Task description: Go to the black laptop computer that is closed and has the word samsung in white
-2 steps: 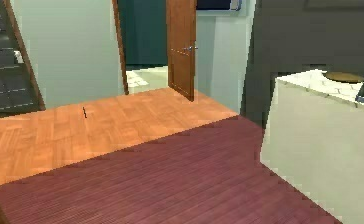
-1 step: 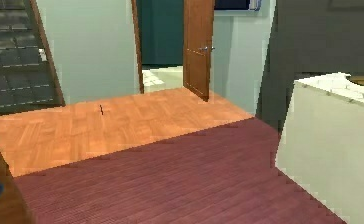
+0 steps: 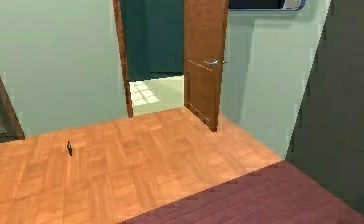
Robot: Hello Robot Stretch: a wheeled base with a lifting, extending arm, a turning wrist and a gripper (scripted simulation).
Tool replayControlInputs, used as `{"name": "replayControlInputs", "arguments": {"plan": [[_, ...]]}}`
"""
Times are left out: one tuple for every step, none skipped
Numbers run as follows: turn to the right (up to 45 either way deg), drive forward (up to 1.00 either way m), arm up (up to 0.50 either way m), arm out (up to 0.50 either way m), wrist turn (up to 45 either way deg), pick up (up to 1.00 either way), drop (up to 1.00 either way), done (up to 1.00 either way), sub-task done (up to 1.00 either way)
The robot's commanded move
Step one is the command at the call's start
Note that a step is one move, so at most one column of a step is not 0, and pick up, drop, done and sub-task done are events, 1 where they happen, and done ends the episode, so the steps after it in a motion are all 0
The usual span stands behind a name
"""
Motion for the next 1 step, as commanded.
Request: {"name": "replayControlInputs", "arguments": {"plan": [[3.0,0.0,0.0,0.0,0.0,0.0,0.0,0.0,0.0]]}}
